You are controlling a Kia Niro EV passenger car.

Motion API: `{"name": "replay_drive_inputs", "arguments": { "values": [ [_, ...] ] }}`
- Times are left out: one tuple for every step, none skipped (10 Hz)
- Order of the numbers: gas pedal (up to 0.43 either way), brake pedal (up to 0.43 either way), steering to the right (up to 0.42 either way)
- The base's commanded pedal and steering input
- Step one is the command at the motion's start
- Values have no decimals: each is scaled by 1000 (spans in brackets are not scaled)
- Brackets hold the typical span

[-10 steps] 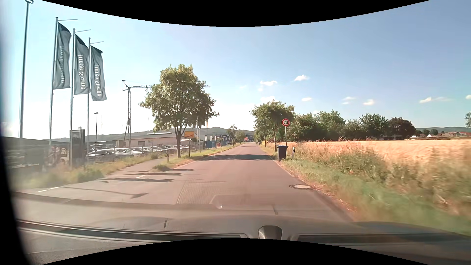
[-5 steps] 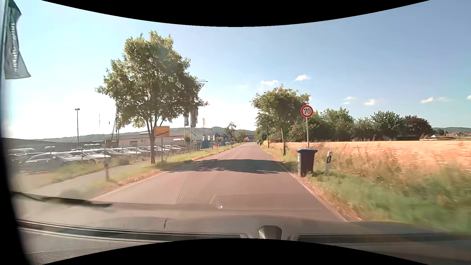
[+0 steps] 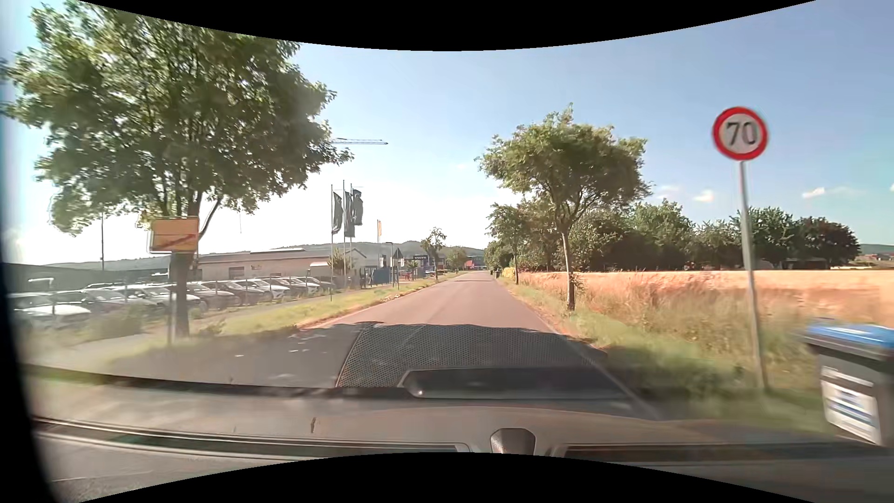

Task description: Follow the waypoints while adhering to traffic rules and regulations

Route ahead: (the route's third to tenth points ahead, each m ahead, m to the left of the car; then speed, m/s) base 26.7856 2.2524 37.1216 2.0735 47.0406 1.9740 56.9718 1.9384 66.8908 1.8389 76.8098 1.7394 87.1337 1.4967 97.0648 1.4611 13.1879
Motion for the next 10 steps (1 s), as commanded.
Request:
{"name": "replay_drive_inputs", "arguments": {
  "values": [
    [157, 6, 7],
    [169, 6, 7],
    [169, 6, 7],
    [169, 6, 6],
    [177, 6, 6],
    [177, 6, 6],
    [189, 6, 6],
    [189, 6, 5],
    [189, 6, -1],
    [197, 6, -2]
  ]
}}
